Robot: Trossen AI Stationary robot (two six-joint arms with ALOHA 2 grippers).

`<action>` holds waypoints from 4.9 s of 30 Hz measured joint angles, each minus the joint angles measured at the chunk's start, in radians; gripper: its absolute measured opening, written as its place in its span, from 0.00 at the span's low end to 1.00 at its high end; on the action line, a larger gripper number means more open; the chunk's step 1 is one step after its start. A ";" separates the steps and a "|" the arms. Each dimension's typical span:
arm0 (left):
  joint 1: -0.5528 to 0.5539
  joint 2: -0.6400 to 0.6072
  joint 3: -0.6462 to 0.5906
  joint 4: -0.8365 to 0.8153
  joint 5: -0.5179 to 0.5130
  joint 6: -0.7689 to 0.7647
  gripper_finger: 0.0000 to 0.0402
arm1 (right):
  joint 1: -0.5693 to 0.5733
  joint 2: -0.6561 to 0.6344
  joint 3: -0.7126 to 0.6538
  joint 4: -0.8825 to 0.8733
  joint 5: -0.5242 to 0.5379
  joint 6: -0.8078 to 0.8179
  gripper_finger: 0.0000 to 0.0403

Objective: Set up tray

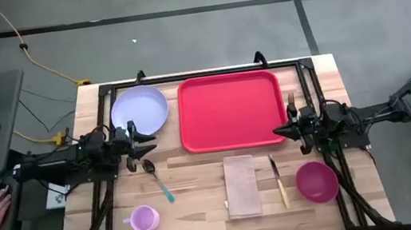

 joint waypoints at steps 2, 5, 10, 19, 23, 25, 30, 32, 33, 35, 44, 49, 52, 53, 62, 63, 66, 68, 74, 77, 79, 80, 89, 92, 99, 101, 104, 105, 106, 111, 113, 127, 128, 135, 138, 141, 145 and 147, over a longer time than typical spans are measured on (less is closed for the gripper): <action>0.000 0.000 0.000 0.000 0.000 0.000 0.46 | 0.000 0.000 0.000 0.000 0.000 0.000 0.00; 0.000 0.000 0.000 0.000 0.000 0.000 0.46 | 0.000 0.000 0.000 0.000 0.000 0.000 0.00; 0.000 0.000 0.000 0.000 0.000 0.000 0.46 | 0.000 0.000 0.000 0.000 0.000 0.000 0.00; 0.000 0.000 0.000 0.000 0.000 0.000 0.46 | 0.000 0.000 0.000 0.000 0.000 0.000 0.00; 0.000 0.000 0.000 0.000 0.000 0.000 0.46 | 0.000 0.000 0.000 0.000 0.000 0.000 0.00; 0.000 0.000 0.000 0.000 0.000 0.000 0.46 | 0.000 0.000 0.000 0.000 0.000 0.000 0.00; 0.000 0.000 0.000 0.000 0.000 0.000 0.46 | 0.000 0.000 0.000 0.000 0.000 0.000 0.00; 0.000 0.000 0.000 0.000 0.000 0.000 0.46 | 0.000 0.000 0.000 0.000 0.000 0.000 0.00; 0.000 0.000 0.000 0.000 0.000 0.000 0.46 | 0.000 0.000 0.000 0.000 0.000 0.000 0.00; 0.000 0.000 0.000 0.000 0.000 0.000 0.46 | 0.000 0.000 0.000 0.000 0.000 0.000 0.00; 0.000 0.000 0.000 0.000 0.000 0.000 0.46 | 0.000 0.000 0.000 0.000 0.000 0.000 0.00; 0.000 0.000 0.000 0.000 0.000 0.000 0.46 | 0.000 0.000 0.000 0.000 0.000 0.000 0.00; 0.000 0.000 0.000 0.000 0.000 0.000 0.46 | 0.000 0.000 0.000 0.000 0.000 0.000 0.00; 0.000 0.000 0.000 0.000 0.000 0.000 0.46 | 0.000 0.000 0.000 0.000 0.000 0.000 0.00; 0.000 0.000 0.000 0.000 0.000 0.000 0.46 | 0.000 0.000 0.000 0.000 0.000 0.000 0.00; 0.000 0.000 0.000 0.000 0.000 0.000 0.46 | 0.000 0.000 0.000 0.000 0.000 0.000 0.00; 0.000 0.000 0.000 0.000 0.000 0.000 0.46 | 0.000 0.000 0.000 0.000 0.000 0.000 0.00; 0.000 0.000 0.000 0.000 0.000 0.000 0.46 | 0.000 0.000 0.000 0.000 0.000 0.000 0.00; 0.000 0.000 0.000 0.000 0.000 0.000 0.46 | 0.000 0.000 0.000 0.000 0.000 0.000 0.00; 0.000 0.000 0.000 0.000 -0.001 0.000 0.46 | 0.000 0.000 0.000 0.000 0.000 0.000 0.00; 0.000 0.000 0.000 0.000 -0.002 0.000 0.46 | 0.000 0.000 0.000 0.000 0.000 0.000 0.00; 0.000 0.000 0.000 0.000 -0.002 0.000 0.46 | 0.000 0.000 0.000 0.000 0.000 0.000 0.00; 0.000 0.000 0.000 0.000 -0.002 -0.044 0.46 | 0.000 0.000 0.000 0.000 0.000 0.000 0.00; 0.000 0.000 0.000 0.000 -0.002 -0.172 0.46 | 0.000 0.000 0.000 0.000 0.000 0.000 0.00; 0.000 0.000 0.000 0.051 -0.004 -0.578 0.46 | 0.000 0.000 0.000 0.003 0.001 0.022 0.00; 0.000 0.000 0.006 0.077 0.004 -0.644 0.46 | 0.000 0.000 0.000 0.009 0.001 0.069 0.00; 0.000 0.001 0.032 0.069 0.096 -0.663 0.46 | 0.000 0.000 0.000 0.016 0.004 0.109 0.00; -0.001 0.001 0.049 0.073 0.130 -0.665 0.46 | 0.000 0.000 0.000 0.016 0.004 0.112 0.00; -0.001 0.000 0.067 0.074 0.158 -0.666 0.46 | 0.000 0.000 0.000 0.016 0.004 0.111 0.00; -0.001 0.009 0.157 0.031 0.258 -0.660 0.46 | 0.000 0.000 0.000 0.019 0.003 0.108 0.00; -0.001 0.025 0.201 -0.011 0.281 -0.658 0.46 | 0.000 0.000 0.000 0.021 0.003 0.110 0.00; -0.001 0.428 0.553 -0.335 0.524 -0.742 0.46 | 0.000 0.000 0.000 0.024 0.001 0.214 0.00; -0.001 0.467 0.581 -0.360 0.551 -0.753 0.46 | 0.000 0.000 0.000 0.024 0.001 0.214 0.00; -0.061 0.717 0.777 -0.561 0.634 -0.761 0.46 | 0.000 0.000 0.000 0.024 0.001 0.213 0.00; -0.136 0.805 0.864 -0.670 0.613 -0.761 0.46 | 0.000 0.000 0.000 0.024 0.001 0.212 0.00; -0.228 0.879 0.947 -0.795 0.527 -0.772 0.46 | 0.000 0.000 0.000 0.024 0.001 0.212 0.00; -0.352 0.952 1.036 -0.924 0.376 -0.826 0.46 | 0.000 0.000 0.000 0.024 0.001 0.212 0.00; -0.409 0.977 1.055 -0.949 0.317 -0.878 0.46 | 0.000 0.000 0.000 0.024 0.001 0.212 0.00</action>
